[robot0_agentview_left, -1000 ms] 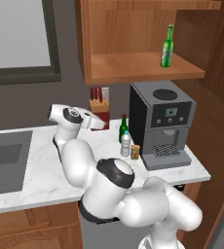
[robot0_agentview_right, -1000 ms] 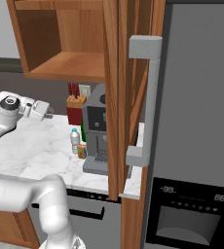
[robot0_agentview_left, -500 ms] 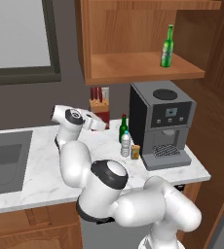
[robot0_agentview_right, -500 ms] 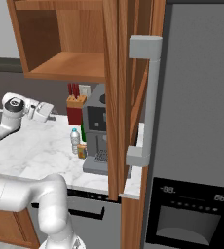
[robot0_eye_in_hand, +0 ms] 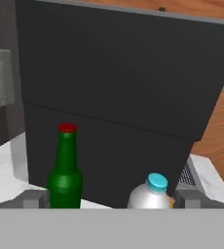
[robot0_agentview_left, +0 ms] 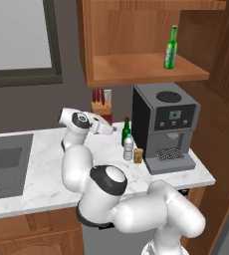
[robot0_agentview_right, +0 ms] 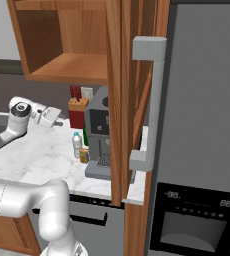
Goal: Sort all alcoholic drinks to one cabinet, and non-alcoholic drinks to the other.
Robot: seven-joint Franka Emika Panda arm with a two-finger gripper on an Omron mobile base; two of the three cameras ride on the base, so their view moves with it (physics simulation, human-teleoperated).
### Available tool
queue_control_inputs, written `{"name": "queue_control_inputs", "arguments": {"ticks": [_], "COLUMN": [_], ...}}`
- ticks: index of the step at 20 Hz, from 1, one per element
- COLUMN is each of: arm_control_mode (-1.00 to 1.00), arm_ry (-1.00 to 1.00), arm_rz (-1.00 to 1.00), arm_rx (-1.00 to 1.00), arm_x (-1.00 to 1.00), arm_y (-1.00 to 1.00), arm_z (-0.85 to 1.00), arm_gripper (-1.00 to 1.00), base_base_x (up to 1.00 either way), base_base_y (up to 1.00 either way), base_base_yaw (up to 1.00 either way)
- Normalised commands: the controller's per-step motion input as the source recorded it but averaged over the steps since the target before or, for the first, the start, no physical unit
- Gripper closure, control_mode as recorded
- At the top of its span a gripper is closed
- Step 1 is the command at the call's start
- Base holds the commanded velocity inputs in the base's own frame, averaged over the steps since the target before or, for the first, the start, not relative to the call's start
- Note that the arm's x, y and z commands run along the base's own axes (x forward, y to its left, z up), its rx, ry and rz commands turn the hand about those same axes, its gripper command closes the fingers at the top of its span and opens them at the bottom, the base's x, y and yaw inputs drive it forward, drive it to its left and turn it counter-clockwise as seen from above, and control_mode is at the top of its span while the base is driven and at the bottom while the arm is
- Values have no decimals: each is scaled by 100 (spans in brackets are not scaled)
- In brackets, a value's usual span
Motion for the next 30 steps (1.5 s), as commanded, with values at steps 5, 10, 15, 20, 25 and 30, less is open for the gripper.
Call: {"name": "queue_control_inputs", "arguments": {"ticks": [5, 10, 15, 20, 25, 30], "arm_control_mode": [-100, -100, -100, -100, -100, -100], "arm_ry": [0, 0, 0, 0, 0, 0], "arm_rz": [-1, 0, 0, 0, 0, 0], "arm_rx": [0, 0, 0, 1, 1, 1], "arm_x": [0, 0, 2, 9, 8, 10], "arm_y": [-29, -17, -3, -4, -6, -8], "arm_z": [-3, -2, -3, 0, 0, -2], "arm_gripper": [-100, -100, -100, -100, -100, -100], "base_base_x": [0, 0, 0, 0, 0, 0], "base_base_y": [0, 0, 0, 0, 0, 0], "base_base_yaw": [0, 0, 0, 0, 0, 0]}}
